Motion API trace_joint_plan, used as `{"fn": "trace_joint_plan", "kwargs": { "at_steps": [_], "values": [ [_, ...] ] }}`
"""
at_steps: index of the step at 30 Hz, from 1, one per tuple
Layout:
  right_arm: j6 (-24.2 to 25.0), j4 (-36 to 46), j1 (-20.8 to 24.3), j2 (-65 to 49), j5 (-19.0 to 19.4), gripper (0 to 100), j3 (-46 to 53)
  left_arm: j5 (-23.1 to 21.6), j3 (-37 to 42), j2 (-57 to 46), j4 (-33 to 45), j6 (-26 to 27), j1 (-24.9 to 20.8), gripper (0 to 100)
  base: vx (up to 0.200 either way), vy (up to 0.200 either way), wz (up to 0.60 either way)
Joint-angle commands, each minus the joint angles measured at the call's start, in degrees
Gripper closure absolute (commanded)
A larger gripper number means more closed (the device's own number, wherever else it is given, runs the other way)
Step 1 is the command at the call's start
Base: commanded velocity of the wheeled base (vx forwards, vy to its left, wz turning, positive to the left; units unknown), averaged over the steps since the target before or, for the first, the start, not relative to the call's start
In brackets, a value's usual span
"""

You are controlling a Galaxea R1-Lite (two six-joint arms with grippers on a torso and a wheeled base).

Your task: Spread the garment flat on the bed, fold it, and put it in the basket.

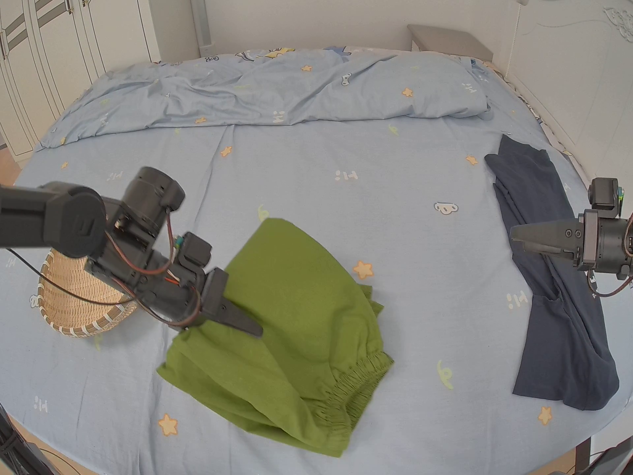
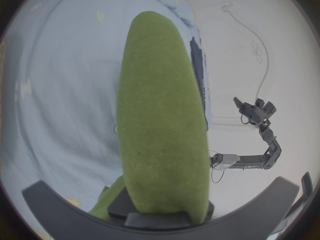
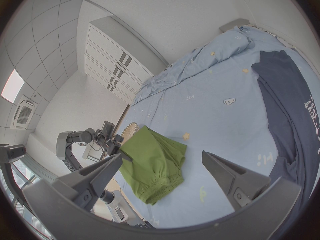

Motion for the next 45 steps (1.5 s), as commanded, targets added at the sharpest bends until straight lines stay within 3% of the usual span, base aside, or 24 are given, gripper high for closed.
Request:
{"fn": "trace_joint_plan", "kwargs": {
  "at_steps": [1,13,20,31,40,45],
  "values": [
    [0.6,0.0,-0.1,0.2,0.0,0,-1.3,-1.2,-5.7,-2.9,2.5,2.4,3.9,100,0.000,0.000,0.00],
    [0.6,0.0,-0.1,0.1,0.0,0,-1.2,2.2,-4.9,-3.1,2.7,2.5,3.1,100,0.000,0.200,0.00],
    [0.6,0.0,-0.8,0.0,0.0,0,-1.5,5.6,-4.8,-3.2,2.7,2.4,0.0,100,0.000,0.200,0.00],
    [0.6,0.1,-0.9,-0.3,0.0,0,-1.5,5.8,-3.5,-3.0,2.5,2.7,-1.9,100,0.000,0.200,0.00],
    [0.6,0.2,-0.9,-0.5,0.0,0,-1.6,9.3,-4.0,-7.4,1.2,3.1,-7.6,100,0.000,0.000,0.00],
    [0.6,0.0,-0.9,-0.4,0.0,0,-1.3,12.9,-6.2,-8.5,1.3,5.5,-7.4,100,0.000,0.000,0.00]
  ]
}}
